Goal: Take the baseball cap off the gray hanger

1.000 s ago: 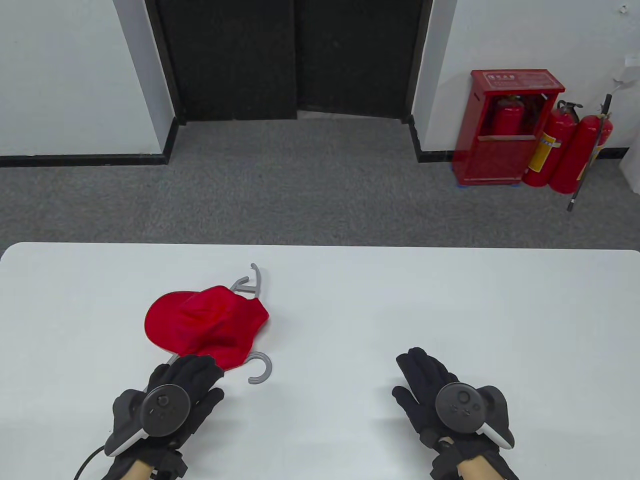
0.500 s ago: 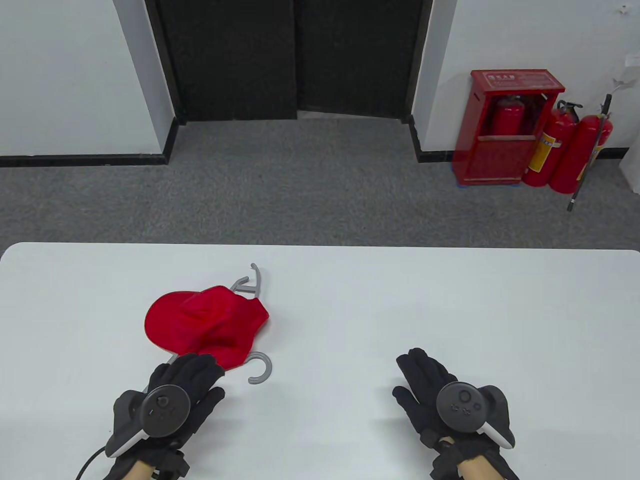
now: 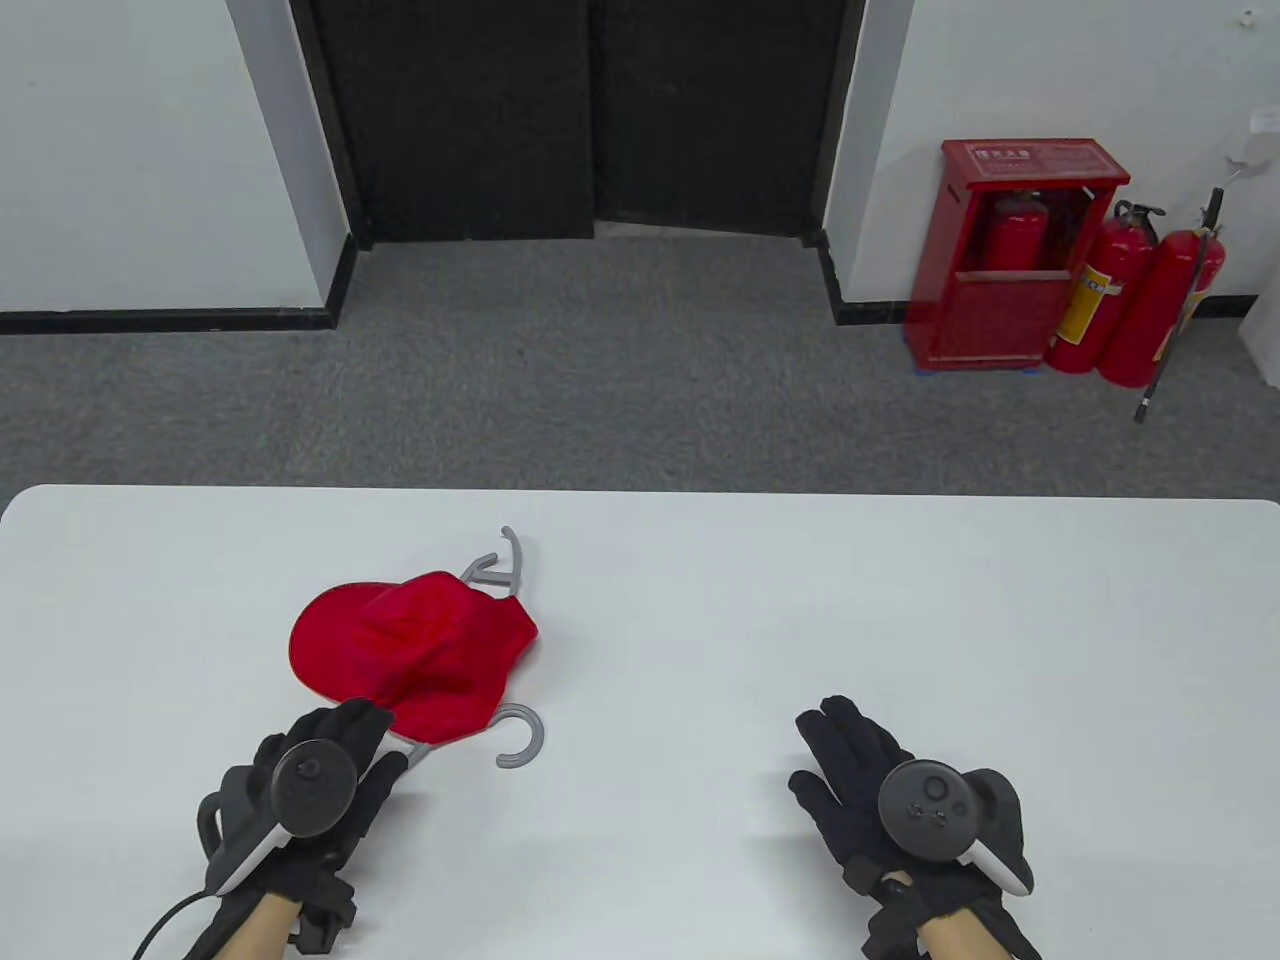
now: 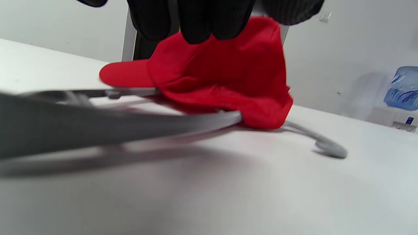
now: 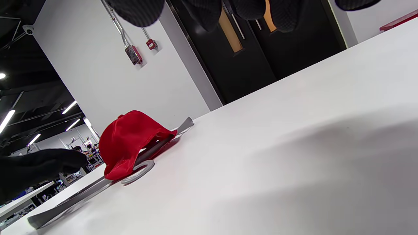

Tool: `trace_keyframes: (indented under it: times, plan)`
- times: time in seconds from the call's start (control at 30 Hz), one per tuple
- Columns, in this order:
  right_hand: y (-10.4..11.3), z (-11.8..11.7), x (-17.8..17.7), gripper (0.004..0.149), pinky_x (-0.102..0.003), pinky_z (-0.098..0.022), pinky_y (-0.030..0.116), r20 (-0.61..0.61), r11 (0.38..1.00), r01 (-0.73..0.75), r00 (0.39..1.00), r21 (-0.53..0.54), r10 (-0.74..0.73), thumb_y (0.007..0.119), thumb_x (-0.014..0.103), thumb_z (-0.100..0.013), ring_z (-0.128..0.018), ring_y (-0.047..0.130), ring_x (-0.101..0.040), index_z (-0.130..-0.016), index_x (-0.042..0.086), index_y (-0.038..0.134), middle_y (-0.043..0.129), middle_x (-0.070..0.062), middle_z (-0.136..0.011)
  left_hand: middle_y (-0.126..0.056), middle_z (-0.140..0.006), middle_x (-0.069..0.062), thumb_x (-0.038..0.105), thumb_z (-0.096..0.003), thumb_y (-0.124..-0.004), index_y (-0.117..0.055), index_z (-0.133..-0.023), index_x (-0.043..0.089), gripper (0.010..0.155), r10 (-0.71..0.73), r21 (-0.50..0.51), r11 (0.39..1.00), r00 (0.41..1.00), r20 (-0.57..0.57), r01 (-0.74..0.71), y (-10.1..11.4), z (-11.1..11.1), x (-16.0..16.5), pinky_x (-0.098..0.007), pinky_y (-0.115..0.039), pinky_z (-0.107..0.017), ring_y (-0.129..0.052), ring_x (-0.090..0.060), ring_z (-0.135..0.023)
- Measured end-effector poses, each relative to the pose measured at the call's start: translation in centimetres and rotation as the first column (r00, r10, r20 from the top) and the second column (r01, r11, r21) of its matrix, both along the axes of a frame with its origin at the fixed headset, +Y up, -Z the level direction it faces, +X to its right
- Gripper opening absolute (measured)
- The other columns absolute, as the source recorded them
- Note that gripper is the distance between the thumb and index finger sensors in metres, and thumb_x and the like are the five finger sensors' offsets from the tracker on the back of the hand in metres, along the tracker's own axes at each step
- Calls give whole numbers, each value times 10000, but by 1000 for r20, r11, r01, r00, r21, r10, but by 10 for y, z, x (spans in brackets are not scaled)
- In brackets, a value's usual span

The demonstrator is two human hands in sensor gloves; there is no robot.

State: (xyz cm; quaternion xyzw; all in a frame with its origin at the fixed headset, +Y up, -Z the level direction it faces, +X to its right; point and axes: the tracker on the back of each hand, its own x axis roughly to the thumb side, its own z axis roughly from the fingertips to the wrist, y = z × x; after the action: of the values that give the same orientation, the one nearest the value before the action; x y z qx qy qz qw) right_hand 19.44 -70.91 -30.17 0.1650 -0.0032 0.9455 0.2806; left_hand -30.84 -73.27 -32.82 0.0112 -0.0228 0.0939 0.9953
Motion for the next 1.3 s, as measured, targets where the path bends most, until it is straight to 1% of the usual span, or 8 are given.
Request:
trace_keyframes:
  times: [0.1,0.23,0.3,0.5,0.8,0.87,1.07,1.3]
  plan:
    - [0,0,0,660,-817,-640,464,-5,1000,-8,1000,-3,8,615,478,-589,-1046,505,-557,-1152,153,496,377,-248,-1233,-667,-1248,23,540,-557,-726,-617,-1145,339,631,-50,-32,998,999,-2,50,-13,-2,0,-734,-503,-757,-743,-397,-1110]
    - [0,0,0,660,-819,-640,462,-5,1000,1,1000,-16,-1,616,476,-590,-1045,503,-560,-1152,151,498,373,-250,-1233,-732,-1212,10,527,-549,-759,-672,-1120,335,609,-125,-55,991,992,-7,124,-23,-3,3,-723,-526,-752,-800,-377,-1064]
    - [0,0,0,661,-819,-639,463,-5,1000,5,1000,-16,-5,616,476,-589,-1045,506,-559,-1152,150,499,372,-250,-1232,-762,-1193,10,516,-547,-780,-697,-1108,329,597,-161,-85,984,987,-24,159,-26,-3,4,-719,-526,-755,-801,-350,-1061]
    - [-2,0,-2,657,-818,-639,465,-18,999,-12,1000,-31,12,613,477,-590,-1046,505,-558,-1149,148,510,368,-251,-1233,-840,-1125,-10,487,-543,-825,-775,-1065,325,549,-218,-106,971,976,-23,215,-28,-3,8,-720,-519,-757,-823,-333,-1012]
    - [-2,-1,-3,656,-816,-639,468,-23,999,-14,1000,-44,13,611,477,-591,-1043,510,-558,-1146,141,521,367,-252,-1233,-853,-1095,-21,438,-553,-843,-796,-1044,327,505,-211,-126,971,976,-46,204,-29,-4,6,-698,-555,-748,-880,-329,-944]
    - [-2,-1,-3,655,-817,-638,467,-22,999,-10,1000,-48,9,613,477,-591,-1043,510,-559,-1146,141,523,369,-251,-1233,-855,-1092,-24,420,-557,-846,-845,-1002,323,456,-211,-126,971,976,-47,204,-28,-4,6,-685,-574,-743,-886,-326,-939]
    - [-3,-1,-4,654,-815,-639,471,-27,999,-4,1000,-54,3,613,476,-591,-1040,519,-558,-1144,137,530,371,-254,-1232,-853,-1089,-25,406,-558,-848,-852,-988,296,444,-215,-128,970,975,-50,208,-28,-5,6,-670,-594,-736,-891,-325,-932]
    - [-2,-1,-2,655,-817,-638,469,-25,998,4,1000,-60,-6,614,474,-591,-1038,522,-559,-1144,134,530,372,-257,-1231,-791,-1120,-46,361,-581,-801,-796,-1007,261,437,-206,-143,970,976,-63,196,-29,-5,3,-685,-563,-746,-869,-336,-935]
